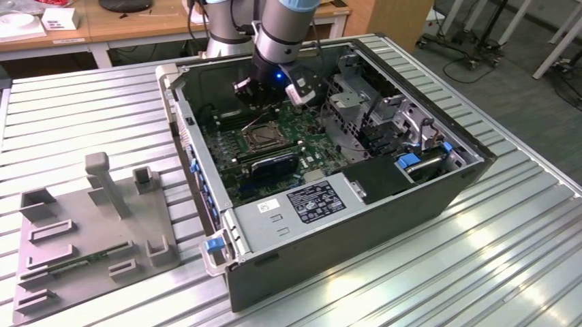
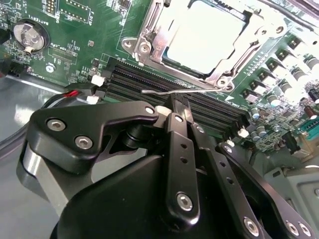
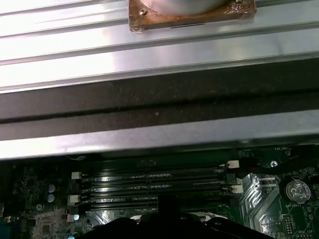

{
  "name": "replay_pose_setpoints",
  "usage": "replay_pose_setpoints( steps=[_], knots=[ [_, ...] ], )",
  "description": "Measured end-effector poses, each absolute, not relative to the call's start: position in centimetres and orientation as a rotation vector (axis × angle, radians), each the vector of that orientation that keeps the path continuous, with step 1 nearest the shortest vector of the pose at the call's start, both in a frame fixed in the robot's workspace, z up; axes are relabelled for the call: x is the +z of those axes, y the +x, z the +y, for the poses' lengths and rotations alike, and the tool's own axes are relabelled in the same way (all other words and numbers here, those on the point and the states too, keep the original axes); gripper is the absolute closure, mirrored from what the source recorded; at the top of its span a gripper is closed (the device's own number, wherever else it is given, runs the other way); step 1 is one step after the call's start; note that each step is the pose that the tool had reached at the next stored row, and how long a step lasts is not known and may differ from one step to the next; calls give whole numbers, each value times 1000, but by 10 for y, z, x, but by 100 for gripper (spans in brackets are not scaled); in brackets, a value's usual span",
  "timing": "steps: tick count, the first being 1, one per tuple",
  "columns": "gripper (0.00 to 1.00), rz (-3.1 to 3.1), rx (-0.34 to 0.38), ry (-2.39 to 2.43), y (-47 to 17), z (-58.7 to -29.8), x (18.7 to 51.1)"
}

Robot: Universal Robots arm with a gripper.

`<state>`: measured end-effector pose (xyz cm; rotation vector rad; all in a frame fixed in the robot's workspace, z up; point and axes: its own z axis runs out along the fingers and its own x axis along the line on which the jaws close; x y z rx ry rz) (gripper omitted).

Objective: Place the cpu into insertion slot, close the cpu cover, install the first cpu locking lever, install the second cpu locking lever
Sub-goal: 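Install the first cpu locking lever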

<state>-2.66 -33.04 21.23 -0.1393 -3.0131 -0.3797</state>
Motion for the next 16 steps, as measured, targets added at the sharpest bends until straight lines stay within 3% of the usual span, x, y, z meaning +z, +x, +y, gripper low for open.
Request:
replay_pose_setpoints(
  steps=[16],
  knots=[
    [89, -3016, -380, -141, -27, -333, 199]
  ],
)
